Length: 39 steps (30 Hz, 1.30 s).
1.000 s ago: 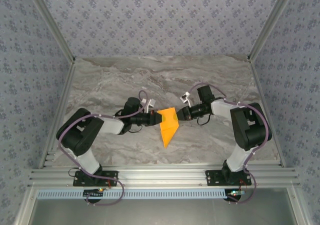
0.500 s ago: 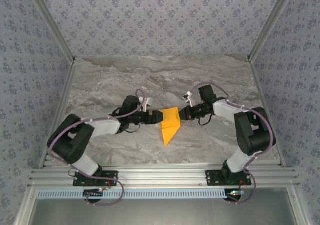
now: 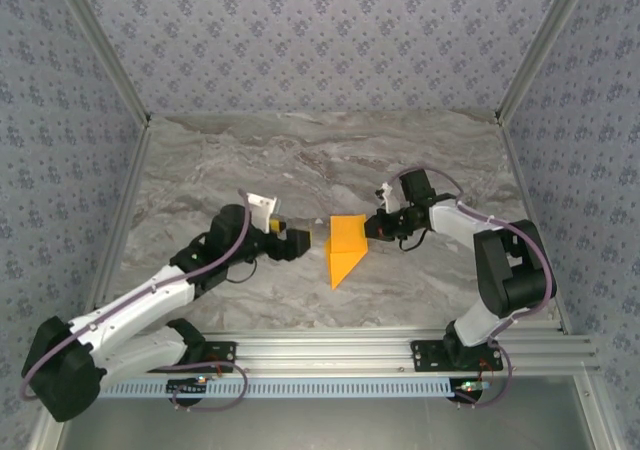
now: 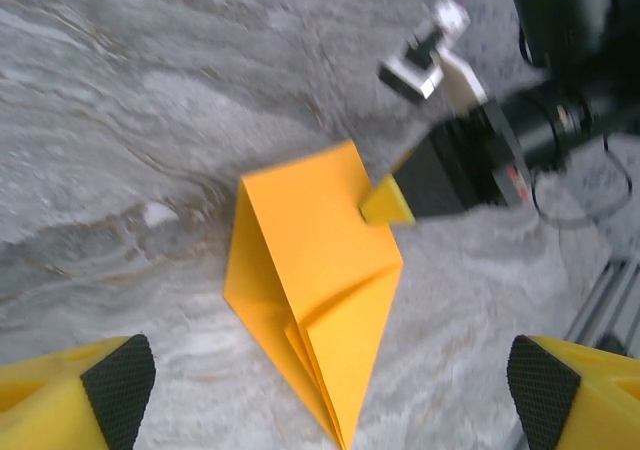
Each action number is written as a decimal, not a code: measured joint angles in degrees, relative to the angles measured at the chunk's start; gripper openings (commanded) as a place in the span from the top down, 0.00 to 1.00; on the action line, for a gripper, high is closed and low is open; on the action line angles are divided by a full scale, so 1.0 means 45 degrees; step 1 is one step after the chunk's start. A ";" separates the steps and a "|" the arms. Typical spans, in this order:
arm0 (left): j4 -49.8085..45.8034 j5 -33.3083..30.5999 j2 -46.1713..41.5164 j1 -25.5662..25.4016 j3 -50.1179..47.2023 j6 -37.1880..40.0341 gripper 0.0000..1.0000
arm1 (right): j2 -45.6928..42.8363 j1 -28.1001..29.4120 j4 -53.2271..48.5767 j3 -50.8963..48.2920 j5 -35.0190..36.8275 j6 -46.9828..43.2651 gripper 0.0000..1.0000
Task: Fold a paper plane with a square sheet of paper (fold left side to right side)
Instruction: Fold the wing for the fifth time at the center of the table.
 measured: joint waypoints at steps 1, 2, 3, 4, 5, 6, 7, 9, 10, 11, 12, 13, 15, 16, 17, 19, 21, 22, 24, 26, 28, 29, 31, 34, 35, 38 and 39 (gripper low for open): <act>-0.0243 -0.0238 0.0019 -0.0549 0.0000 0.0078 0.09 | 0.0000 0.0005 -0.0087 0.0073 0.0083 0.0112 1.00; -0.0471 -0.0544 0.0087 -0.1049 0.0000 0.0141 0.09 | 0.0005 0.0015 -0.0175 0.0141 0.0160 0.0257 1.00; -0.0665 -0.0811 0.0209 -0.1535 0.0000 0.0204 0.09 | 0.0005 0.0039 -0.0233 0.0175 0.0238 0.0364 1.00; -0.0826 -0.1107 0.0413 -0.2035 0.0005 0.0248 0.10 | 0.0005 0.0068 -0.0311 0.0214 0.0340 0.0491 1.00; -0.0942 -0.1379 0.0665 -0.2463 0.0015 0.0272 0.10 | 0.0005 0.0073 -0.0413 0.0267 0.0427 0.0602 1.00; -0.1064 -0.1627 0.0967 -0.2827 0.0029 0.0277 0.10 | 0.0005 0.0102 -0.0461 0.0311 0.0486 0.0704 1.00; -0.1190 -0.1889 0.1326 -0.3191 0.0068 0.0277 0.10 | 0.0005 0.0131 -0.0549 0.0374 0.0568 0.0806 1.00; -0.1428 -0.2327 0.2050 -0.3764 0.0277 0.0272 0.10 | 0.0005 0.0185 -0.0675 0.0510 0.0733 0.0967 1.00; -0.1515 -0.2545 0.2409 -0.4017 0.0457 0.0272 0.10 | 0.0005 0.0209 -0.0714 0.0573 0.0826 0.1039 1.00; -0.1588 -0.2701 0.2739 -0.4231 0.0670 0.0272 0.10 | 0.0005 0.0243 -0.0738 0.0627 0.0937 0.1093 1.00; -0.1608 -0.2822 0.2987 -0.4396 0.0860 0.0267 0.10 | 0.0005 0.0257 -0.0758 0.0661 0.1035 0.1161 1.00; -0.1642 -0.2939 0.3259 -0.4585 0.1122 0.0267 0.10 | 0.0005 0.0262 -0.0801 0.0690 0.1127 0.1224 1.00; -0.1632 -0.3177 0.3730 -0.4906 0.1588 0.0262 0.10 | 0.0019 0.0262 -0.0884 0.0758 0.1229 0.1311 1.00; -0.1608 -0.3303 0.3968 -0.5081 0.1821 0.0257 0.10 | 0.0039 0.0282 -0.0899 0.0787 0.1292 0.1365 1.00; -0.1569 -0.3395 0.4201 -0.5255 0.2030 0.0228 0.10 | 0.0068 0.0301 -0.0928 0.0821 0.1321 0.1413 1.00; -0.1428 -0.3512 0.4707 -0.5547 0.2336 0.0219 0.10 | 0.0151 0.0350 -0.1035 0.0894 0.1394 0.1520 1.00; -0.1302 -0.3580 0.5319 -0.5756 0.2613 0.0214 0.10 | 0.0257 0.0413 -0.1146 0.1010 0.1399 0.1588 1.00; -0.1282 -0.3589 0.5712 -0.5829 0.2783 0.0214 0.10 | 0.0321 0.0432 -0.1205 0.1073 0.1399 0.1593 1.00; -0.1302 -0.3721 0.6455 -0.5892 0.3133 0.0214 0.09 | 0.0418 0.0461 -0.1277 0.1166 0.1389 0.1642 1.00; -0.1418 -0.4056 0.7252 -0.5906 0.3643 0.0223 0.09 | 0.0437 0.0466 -0.1350 0.1190 0.1389 0.1705 1.00; -0.1579 -0.4532 0.7936 -0.5901 0.4192 0.0223 0.09 | 0.0437 0.0466 -0.1443 0.1219 0.1384 0.1749 1.00; -0.1719 -0.4828 0.8242 -0.5897 0.4493 0.0228 0.09 | 0.0437 0.0466 -0.1525 0.1263 0.1384 0.1792 1.00; -0.1977 -0.5328 0.8733 -0.5897 0.4974 0.0253 0.09 | 0.0447 0.0466 -0.1671 0.1384 0.1375 0.1836 1.00; -0.2365 -0.5960 0.9418 -0.5897 0.5649 0.0340 0.10 | 0.0481 0.0466 -0.1787 0.1559 0.1277 0.1885 1.00; -0.2501 -0.6149 0.9690 -0.5897 0.5892 0.0364 0.11 | 0.0500 0.0466 -0.1797 0.1608 0.1258 0.1919 1.00; -0.2963 -0.6640 1.0496 -0.5897 0.6611 0.0379 0.14 | 0.0568 0.0466 -0.1817 0.1637 0.1161 0.1928 1.00; -0.3079 -0.6761 1.0710 -0.5897 0.6781 0.0364 0.16 | 0.0588 0.0466 -0.1851 0.1637 0.1137 0.1933 1.00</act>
